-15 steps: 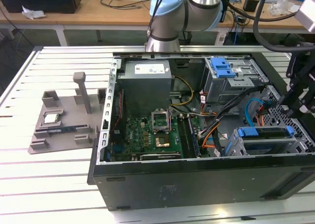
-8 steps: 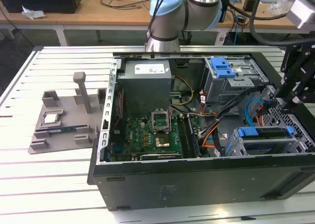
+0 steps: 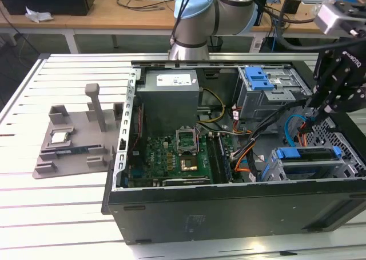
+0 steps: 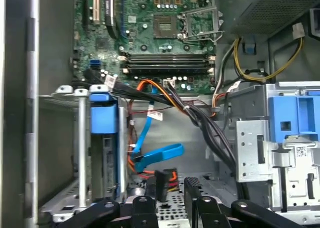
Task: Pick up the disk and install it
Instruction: 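Insert the first disk wire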
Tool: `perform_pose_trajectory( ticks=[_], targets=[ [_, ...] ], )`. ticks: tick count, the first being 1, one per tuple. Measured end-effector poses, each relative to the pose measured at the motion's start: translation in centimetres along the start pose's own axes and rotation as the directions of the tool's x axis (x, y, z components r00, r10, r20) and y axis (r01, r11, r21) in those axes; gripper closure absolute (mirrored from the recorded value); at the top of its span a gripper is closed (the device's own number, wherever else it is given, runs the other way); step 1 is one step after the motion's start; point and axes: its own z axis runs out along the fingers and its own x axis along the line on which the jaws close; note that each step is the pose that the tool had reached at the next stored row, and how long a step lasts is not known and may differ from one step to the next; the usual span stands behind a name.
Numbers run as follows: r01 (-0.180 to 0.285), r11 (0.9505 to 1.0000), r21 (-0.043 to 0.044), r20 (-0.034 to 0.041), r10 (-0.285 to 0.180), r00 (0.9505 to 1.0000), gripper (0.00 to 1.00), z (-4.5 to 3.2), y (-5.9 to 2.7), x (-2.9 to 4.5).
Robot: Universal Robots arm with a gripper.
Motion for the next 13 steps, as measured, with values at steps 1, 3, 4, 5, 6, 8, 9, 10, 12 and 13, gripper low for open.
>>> perform_pose_trajectory(
  ticks=[1,3,4,5,6,8,9,10,12,13],
  targets=[
    [0.000,1.0000,-0.0001,0.0000,0.000,1.0000,0.64,0.26,-0.02,-0.01],
    [0.000,1.0000,0.0000,-0.0006,0.000,1.0000,0.64,0.60,-0.06,0.00],
    [0.000,1.0000,0.0001,-0.0011,0.000,1.0000,0.64,0.78,-0.07,0.01],
    [0.000,1.0000,0.0000,-0.0011,0.000,1.0000,0.64,1.12,-0.10,0.04],
    [0.000,1.0000,0.0000,-0.0014,0.000,1.0000,0.64,1.30,-0.12,0.07],
    [0.000,1.0000,0.0001,-0.0030,0.000,1.0000,0.64,1.35,-0.12,0.10],
    [0.000,1.0000,0.0001,-0.0031,0.000,1.0000,0.64,1.35,-0.12,0.11],
    [0.000,1.0000,0.0001,-0.0031,0.000,1.0000,0.64,1.35,-0.12,0.11],
    [0.000,1.0000,0.0001,-0.0029,0.000,1.0000,0.83,1.36,-0.12,0.11],
    [0.000,1.0000,0.0001,-0.0029,0.000,1.0000,0.83,1.33,-0.15,1.04]
  ],
)
